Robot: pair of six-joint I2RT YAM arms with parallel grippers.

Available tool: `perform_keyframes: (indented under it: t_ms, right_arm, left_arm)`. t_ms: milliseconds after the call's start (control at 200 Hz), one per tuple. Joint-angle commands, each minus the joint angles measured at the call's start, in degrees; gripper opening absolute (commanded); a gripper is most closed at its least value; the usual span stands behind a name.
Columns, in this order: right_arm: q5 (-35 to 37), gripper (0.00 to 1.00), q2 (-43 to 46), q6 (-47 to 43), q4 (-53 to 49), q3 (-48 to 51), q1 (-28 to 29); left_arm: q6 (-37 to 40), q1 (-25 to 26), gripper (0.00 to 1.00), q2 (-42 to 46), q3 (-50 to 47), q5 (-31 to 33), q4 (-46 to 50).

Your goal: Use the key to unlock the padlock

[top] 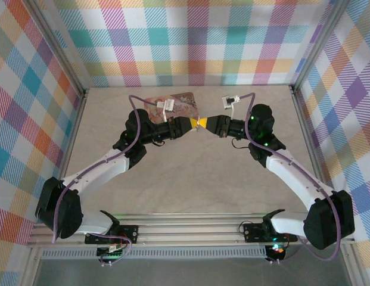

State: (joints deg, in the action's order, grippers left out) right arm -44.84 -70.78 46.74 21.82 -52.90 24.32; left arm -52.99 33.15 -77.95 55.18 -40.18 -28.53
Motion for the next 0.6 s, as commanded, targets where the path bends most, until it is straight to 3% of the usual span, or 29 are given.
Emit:
perform_keyframes:
  t_ms: [0, 430, 595]
  right_arm:
    - [-1.21, 0.0, -1.04, 0.85, -0.12, 0.26, 0.82]
    - [-1.09, 0.0, -2.38, 0.56, -4.18, -2.87, 0.83]
    - [-2.9, 0.0, -3.65, 3.69, -0.7, -2.69, 0.84]
  left_arm:
    - [-1.4, 1.18, 0.27, -0.71, 0.28, -2.88, -6.09]
    - [-3.86, 1.31, 0.25, -2.15, 1.56, -2.63, -8.79]
    - [-7.11, 1.69, 0.25, -4.27, 0.59, -1.92, -15.39]
